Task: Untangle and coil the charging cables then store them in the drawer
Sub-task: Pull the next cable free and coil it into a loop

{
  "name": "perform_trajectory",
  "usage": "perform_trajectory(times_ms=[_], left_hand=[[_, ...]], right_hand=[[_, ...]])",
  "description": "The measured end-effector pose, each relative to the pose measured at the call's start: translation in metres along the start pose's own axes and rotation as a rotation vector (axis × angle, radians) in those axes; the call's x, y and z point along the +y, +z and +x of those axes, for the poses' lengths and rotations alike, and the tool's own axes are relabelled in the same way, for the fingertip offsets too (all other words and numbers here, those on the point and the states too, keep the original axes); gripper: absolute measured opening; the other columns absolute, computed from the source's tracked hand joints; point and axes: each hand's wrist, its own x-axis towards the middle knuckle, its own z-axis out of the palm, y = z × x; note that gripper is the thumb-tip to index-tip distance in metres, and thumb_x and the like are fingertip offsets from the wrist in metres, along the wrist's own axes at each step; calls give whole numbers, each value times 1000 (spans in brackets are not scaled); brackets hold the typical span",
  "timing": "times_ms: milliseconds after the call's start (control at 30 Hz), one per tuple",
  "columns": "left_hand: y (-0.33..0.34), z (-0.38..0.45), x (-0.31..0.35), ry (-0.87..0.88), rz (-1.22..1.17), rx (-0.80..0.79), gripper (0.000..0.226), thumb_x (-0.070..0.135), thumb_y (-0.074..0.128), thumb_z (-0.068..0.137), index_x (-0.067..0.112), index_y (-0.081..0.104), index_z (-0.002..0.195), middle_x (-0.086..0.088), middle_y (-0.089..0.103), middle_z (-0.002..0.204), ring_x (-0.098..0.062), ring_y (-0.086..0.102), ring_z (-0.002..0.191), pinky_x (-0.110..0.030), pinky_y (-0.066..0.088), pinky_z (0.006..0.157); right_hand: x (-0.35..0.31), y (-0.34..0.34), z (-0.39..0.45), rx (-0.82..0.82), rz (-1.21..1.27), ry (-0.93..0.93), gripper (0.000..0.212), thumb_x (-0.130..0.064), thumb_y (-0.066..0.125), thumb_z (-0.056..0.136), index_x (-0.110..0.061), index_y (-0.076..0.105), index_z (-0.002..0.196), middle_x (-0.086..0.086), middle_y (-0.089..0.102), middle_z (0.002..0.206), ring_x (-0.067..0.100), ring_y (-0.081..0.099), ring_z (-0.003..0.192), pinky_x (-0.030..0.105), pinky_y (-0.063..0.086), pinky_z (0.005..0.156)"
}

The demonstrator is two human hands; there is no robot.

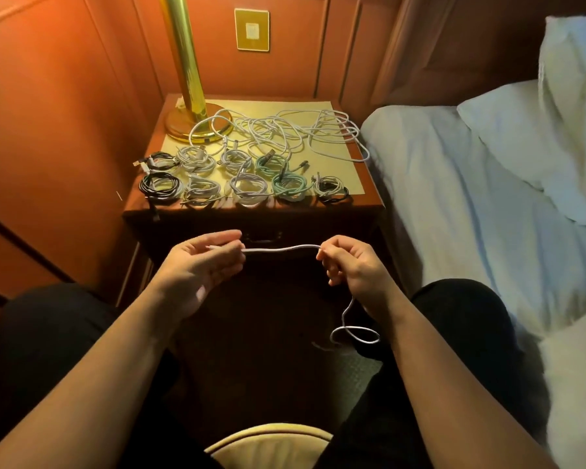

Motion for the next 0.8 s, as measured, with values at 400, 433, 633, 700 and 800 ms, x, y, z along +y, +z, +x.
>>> perform_trajectory(times_ms=[400, 433, 633, 700, 800], left_hand=[[27, -25, -62, -187, 676, -619, 14, 19, 57, 104, 8, 66, 105, -9, 75, 100, -19, 69, 88, -34, 55, 81], [32, -30, -68, -226, 498, -576, 12, 15, 57, 104, 5, 63, 101, -13, 69, 90, -19, 65, 79, -31, 54, 74], [52, -48, -73, -499, -406, -579, 38, 41, 46, 101, 16, 44, 72, 1, 24, 64, -13, 23, 54, -31, 19, 54], [51, -45, -64, -469, -591, -506, 43, 40, 44, 103, 17, 45, 67, 3, 30, 61, -11, 23, 53, -26, 29, 50], [45, -37, -48, -347, -697, -230, 47, 38, 39, 105, 18, 42, 63, 5, 26, 59, -9, 18, 53, -23, 29, 47]], right_hand=[[13, 36, -12, 7, 46, 60, 26, -21, 49, 110, -12, 67, 94, -7, 53, 66, 6, 46, 59, 21, 39, 57], [15, 39, -11, 28, 42, 68, 26, -22, 49, 110, -13, 67, 94, -7, 54, 67, 5, 47, 58, 20, 39, 56], [37, 51, -8, -177, -535, 168, 30, -38, 58, 101, -20, 64, 78, 0, 65, 73, 14, 58, 69, 42, 48, 67], [41, 63, -16, -360, -590, 268, 29, -40, 54, 98, -21, 62, 78, 2, 68, 81, 16, 61, 76, 41, 50, 70], [33, 76, -30, -379, -606, 242, 39, -35, 42, 110, -24, 54, 75, -4, 58, 74, 10, 53, 65, 29, 42, 62]])
